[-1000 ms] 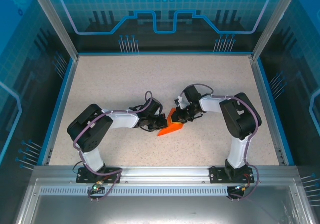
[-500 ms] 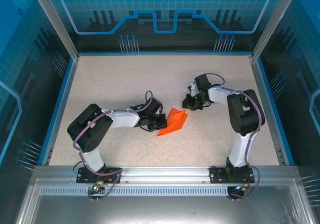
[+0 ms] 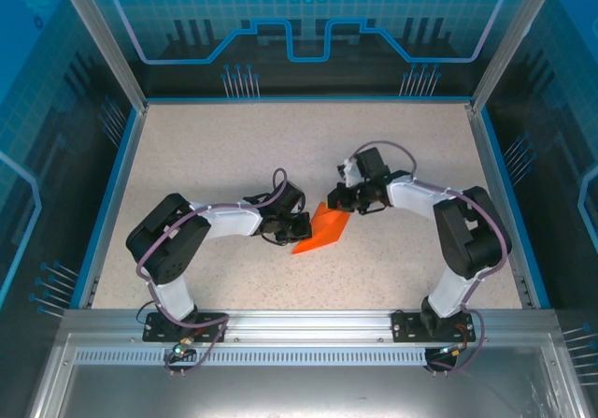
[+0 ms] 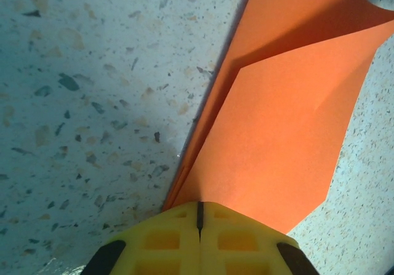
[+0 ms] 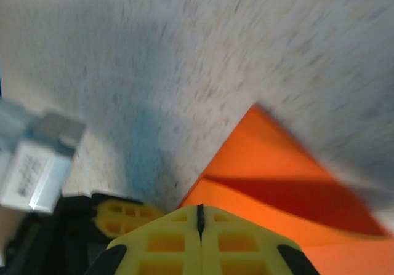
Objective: Fold a paper plane with a square sheet of paper (pick it up from the middle)
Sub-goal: Fourth fold the wing at the center of the table.
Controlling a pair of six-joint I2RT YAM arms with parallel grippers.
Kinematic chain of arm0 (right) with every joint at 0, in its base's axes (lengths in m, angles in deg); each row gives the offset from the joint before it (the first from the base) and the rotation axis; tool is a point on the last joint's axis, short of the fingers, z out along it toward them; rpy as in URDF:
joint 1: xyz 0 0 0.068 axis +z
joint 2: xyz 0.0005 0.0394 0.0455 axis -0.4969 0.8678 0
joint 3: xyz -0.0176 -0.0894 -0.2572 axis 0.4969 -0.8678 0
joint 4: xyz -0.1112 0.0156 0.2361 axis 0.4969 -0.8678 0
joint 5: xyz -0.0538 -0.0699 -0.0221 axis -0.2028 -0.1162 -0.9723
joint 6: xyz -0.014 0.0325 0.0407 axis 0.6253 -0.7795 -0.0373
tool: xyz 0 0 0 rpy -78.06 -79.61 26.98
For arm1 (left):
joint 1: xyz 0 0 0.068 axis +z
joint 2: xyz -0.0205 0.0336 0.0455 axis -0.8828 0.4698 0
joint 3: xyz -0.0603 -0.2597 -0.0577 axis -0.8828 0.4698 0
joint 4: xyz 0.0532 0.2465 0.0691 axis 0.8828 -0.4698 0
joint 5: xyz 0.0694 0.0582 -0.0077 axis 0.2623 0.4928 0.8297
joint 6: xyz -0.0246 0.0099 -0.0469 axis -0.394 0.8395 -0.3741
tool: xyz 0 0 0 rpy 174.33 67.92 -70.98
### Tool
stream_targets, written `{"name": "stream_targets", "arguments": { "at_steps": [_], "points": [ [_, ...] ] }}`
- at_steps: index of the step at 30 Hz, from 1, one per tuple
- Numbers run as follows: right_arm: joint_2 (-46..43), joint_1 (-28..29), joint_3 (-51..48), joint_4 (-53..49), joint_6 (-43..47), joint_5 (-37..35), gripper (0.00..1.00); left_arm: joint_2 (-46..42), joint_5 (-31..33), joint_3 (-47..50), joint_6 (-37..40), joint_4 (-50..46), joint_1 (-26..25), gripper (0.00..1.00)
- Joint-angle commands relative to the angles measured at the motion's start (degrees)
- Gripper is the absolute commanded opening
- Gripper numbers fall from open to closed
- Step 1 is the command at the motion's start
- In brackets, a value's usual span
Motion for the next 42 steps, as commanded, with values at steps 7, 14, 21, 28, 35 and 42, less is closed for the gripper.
{"name": "stream_targets", "arguments": {
  "at_steps": [7, 14, 21, 28, 35, 42],
  "points": [
    [5.1, 5.1, -4.5, 8.0, -4.8, 3.5, 0.0, 1.1, 5.2, 3.0, 1.7, -9.5, 0.3, 0.0],
    [7.6, 3.0, -6.6, 5.6, -1.2, 1.0, 0.0, 1.3, 5.4, 2.7, 1.6, -10.4, 0.4, 0.0],
    [7.0, -4.6, -7.3, 4.1, -0.3, -6.0, 0.0, 1.8, 5.6, 2.6, 1.5, -13.0, 0.4, 0.0],
    [6.6, -8.6, -7.2, 4.9, -4.3, -10.5, 0.0, 2.8, 5.2, 2.4, 1.4, -13.2, 0.5, 0.0],
    [5.0, -12.5, -8.0, 6.8, -7.7, -12.4, 0.0, 2.4, 5.2, 2.3, 1.8, -13.3, 0.4, 0.0],
    [-0.2, -13.0, -7.3, 7.3, -8.7, -10.3, 0.0, 1.9, 5.6, 1.7, 2.8, -12.7, 0.5, 0.0]
  ]
}}
